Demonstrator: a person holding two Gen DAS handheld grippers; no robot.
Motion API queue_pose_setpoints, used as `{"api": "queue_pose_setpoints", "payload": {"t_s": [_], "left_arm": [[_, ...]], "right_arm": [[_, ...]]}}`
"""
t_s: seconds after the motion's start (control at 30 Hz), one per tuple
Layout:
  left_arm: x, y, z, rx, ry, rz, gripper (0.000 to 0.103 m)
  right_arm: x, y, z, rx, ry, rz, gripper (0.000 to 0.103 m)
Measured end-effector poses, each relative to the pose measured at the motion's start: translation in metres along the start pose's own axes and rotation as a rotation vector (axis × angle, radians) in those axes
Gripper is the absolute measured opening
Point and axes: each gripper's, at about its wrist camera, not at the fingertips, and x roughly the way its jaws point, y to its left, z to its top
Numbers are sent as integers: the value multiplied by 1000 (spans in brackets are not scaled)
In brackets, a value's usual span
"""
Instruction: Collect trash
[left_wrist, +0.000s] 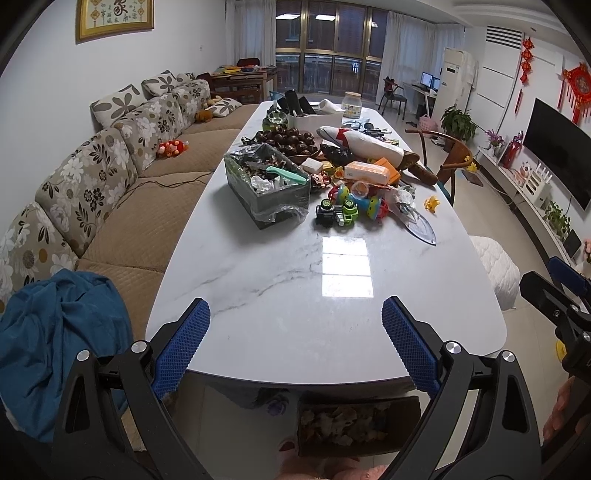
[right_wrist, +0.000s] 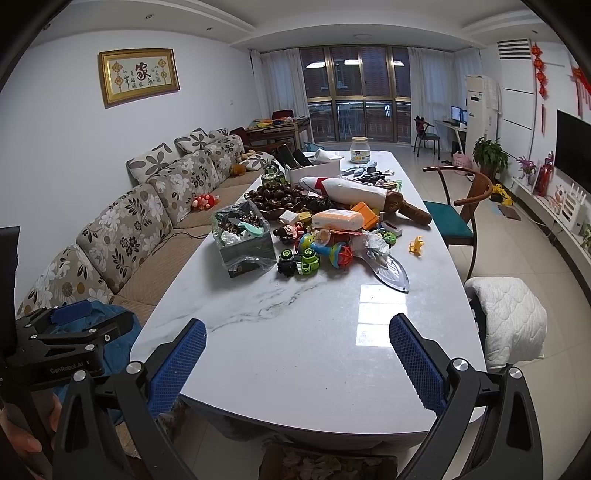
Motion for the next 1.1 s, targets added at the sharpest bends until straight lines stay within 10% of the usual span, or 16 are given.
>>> {"api": "queue_pose_setpoints", "payload": {"t_s": [1.1], "left_arm": [[-4,4,5,-1,15,-6,92]], "right_arm": [[7,-9,-3,12,4,-4,98]]}}
